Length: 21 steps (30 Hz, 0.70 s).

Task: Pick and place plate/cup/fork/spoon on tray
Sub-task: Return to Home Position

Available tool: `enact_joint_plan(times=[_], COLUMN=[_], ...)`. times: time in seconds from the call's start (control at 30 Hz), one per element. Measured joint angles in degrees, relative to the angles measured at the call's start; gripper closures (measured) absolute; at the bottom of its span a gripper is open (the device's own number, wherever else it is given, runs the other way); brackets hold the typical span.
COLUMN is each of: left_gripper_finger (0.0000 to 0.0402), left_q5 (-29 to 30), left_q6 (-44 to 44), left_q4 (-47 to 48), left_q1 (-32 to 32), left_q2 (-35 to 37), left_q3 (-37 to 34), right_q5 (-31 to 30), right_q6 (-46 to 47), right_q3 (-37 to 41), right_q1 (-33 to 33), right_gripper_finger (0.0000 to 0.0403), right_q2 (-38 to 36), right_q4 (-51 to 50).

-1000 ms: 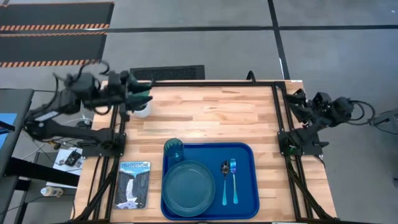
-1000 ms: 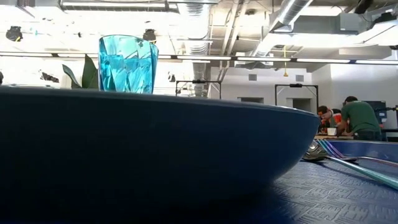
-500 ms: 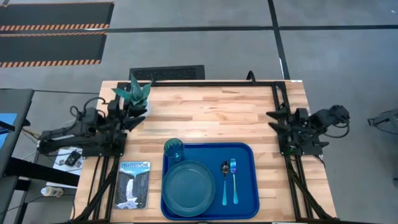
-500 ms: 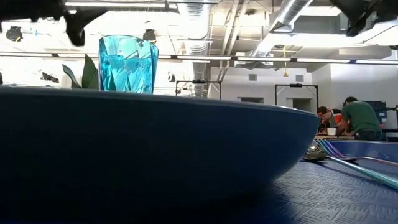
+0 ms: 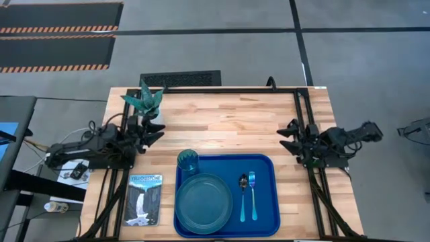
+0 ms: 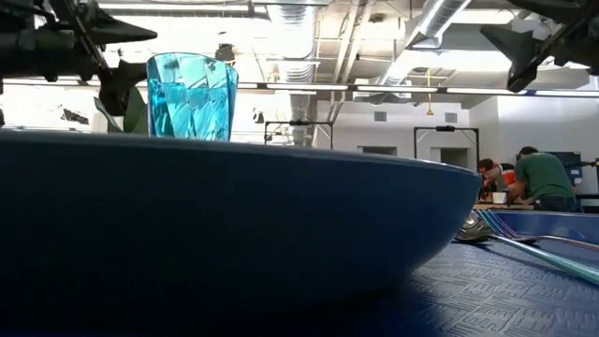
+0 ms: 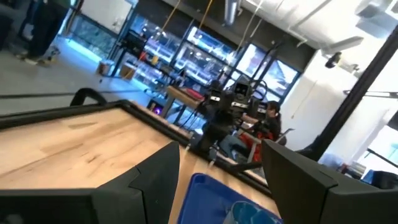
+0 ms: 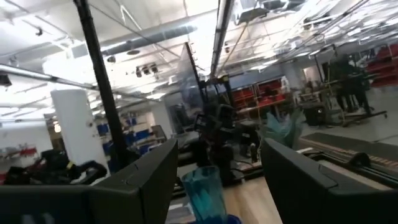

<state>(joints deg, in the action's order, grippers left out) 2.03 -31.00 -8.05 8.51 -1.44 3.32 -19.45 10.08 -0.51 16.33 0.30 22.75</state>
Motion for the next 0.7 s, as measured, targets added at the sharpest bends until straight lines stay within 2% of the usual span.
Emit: enact_joint_plan(times=[0.13,0.4,0.7], left_gripper_finger=[0.0187,0.0187,0.0187], left_q5=[2.26,8.17,7.69], left_q6=[-0.25,2.30,1.34], left_q4=[-1.57,-1.09,-0.92], left_q1=[-1.86,-5.14,-5.46], left_q2=[-0.08,0.54,0.49], left_q3=[-2.70,-2.68,-2.70], right_q5=[1.58,1.54,1.52], right_q6=[-0.43,-0.47,5.09], right_q3=[0.00,0.03,0.04], right_q1=[-2.79,-7.05,-8.65], right_gripper_finger=[0.0149,0.0149,0.0149], right_q2=[-0.13,-0.11,-0.09], right_q4=[0.53,-0.91,-14.33])
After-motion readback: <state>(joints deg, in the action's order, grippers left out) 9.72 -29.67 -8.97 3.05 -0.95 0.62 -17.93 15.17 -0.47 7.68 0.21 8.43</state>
